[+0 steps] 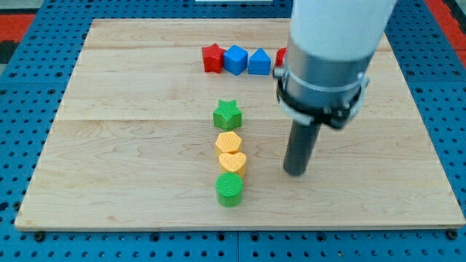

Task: Push the red circle towards the bottom right of the blue triangle

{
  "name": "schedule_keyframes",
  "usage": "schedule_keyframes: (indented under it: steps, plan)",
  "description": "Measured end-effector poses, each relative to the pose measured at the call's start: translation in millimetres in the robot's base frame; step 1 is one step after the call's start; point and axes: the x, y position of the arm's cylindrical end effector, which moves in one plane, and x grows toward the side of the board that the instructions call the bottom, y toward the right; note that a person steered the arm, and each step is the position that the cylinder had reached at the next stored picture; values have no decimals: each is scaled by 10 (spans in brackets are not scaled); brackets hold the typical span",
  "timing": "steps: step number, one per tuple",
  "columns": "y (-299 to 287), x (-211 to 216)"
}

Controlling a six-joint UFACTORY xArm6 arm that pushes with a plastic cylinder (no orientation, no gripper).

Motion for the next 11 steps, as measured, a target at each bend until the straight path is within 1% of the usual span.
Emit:
schedule_keyframes:
  steps: [1,2,3,4,5,6,7,9,11]
  plan:
    - [0,-716]
    - [0,-763]
    - [541,-902]
    - [883,-1437]
    - [891,-1512]
    - [816,-2184]
    - [470,-2405]
    - [396,-2407]
    - [-132,-2040]
